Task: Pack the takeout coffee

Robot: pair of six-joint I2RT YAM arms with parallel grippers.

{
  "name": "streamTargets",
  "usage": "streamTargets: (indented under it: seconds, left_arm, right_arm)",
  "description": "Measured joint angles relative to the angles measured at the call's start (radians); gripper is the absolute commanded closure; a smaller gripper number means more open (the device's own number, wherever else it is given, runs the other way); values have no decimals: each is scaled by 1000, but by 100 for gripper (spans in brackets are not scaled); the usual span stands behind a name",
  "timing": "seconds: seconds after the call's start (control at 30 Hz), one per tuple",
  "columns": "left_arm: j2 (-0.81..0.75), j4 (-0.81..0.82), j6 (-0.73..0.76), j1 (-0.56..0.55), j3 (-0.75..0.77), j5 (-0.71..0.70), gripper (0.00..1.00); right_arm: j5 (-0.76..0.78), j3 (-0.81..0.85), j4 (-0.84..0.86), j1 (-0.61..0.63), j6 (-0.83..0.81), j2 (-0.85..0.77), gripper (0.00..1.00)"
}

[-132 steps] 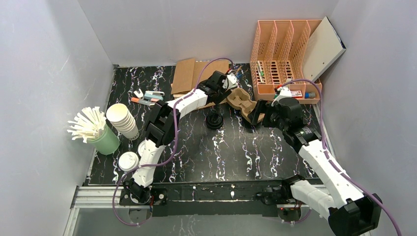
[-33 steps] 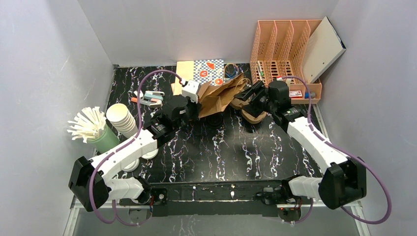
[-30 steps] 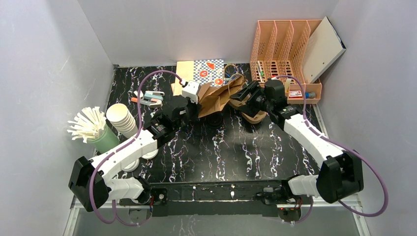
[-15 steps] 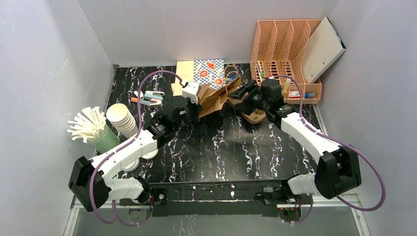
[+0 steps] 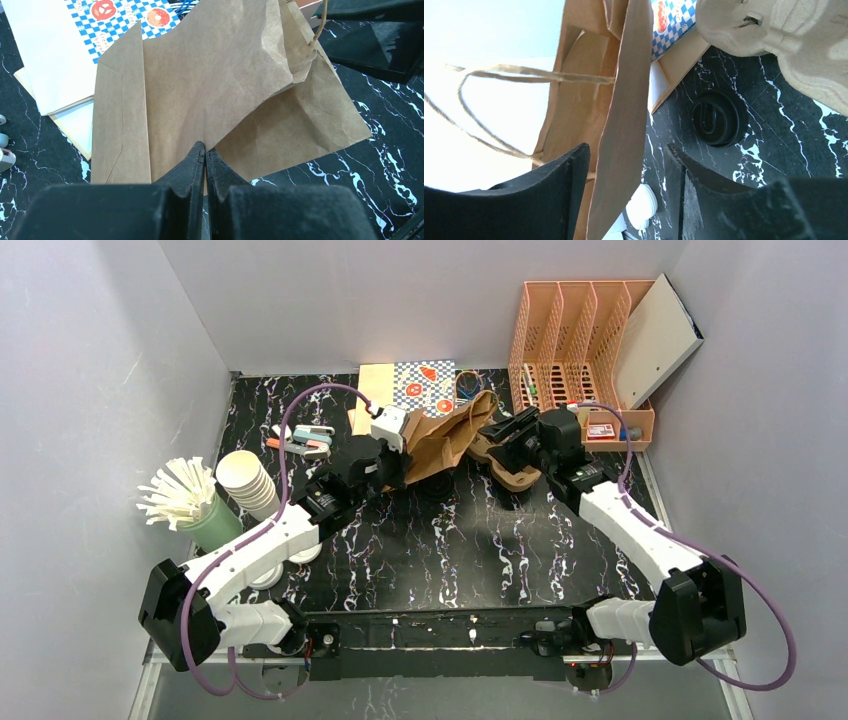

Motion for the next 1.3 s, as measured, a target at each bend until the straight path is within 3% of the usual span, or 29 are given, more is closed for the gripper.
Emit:
streamTargets:
  seconds: [0.23, 0.3, 0.37, 0.43, 0.5, 0.57, 0.8, 1.1, 1.3]
  left_arm:
    - [-2, 8, 0, 0, -15, 3, 100]
    - [-2, 10, 0, 0, -24, 11, 98]
    - [-4, 15, 1, 0, -34, 25, 84]
    - [-8, 28, 4, 0, -45, 47, 59]
    - [-13, 34, 8, 0, -56, 66, 42]
    - [-20, 39, -2, 0, -64, 80, 34]
    - [-63, 4, -60, -1, -66, 21, 24]
    - [-33, -90, -128, 11, -58, -60, 20]
    - [-13, -128, -163, 85, -58, 5, 10]
  right_arm:
    - [-49, 0, 25, -5, 12, 93, 44]
    - [-71, 0, 45, -5, 13, 116, 54]
    - [-93, 2, 59, -5, 11, 131, 69]
    - [-113, 5, 72, -5, 4, 140, 84]
    - [-130, 5, 77, -5, -4, 145, 91]
    - [-145, 5, 77, -6, -20, 146, 97]
    - [-189, -3, 31, -19, -210, 138, 99]
    - [-305, -121, 5, -22, -478, 61, 99]
    - [-282, -121, -29, -23, -568, 14, 99]
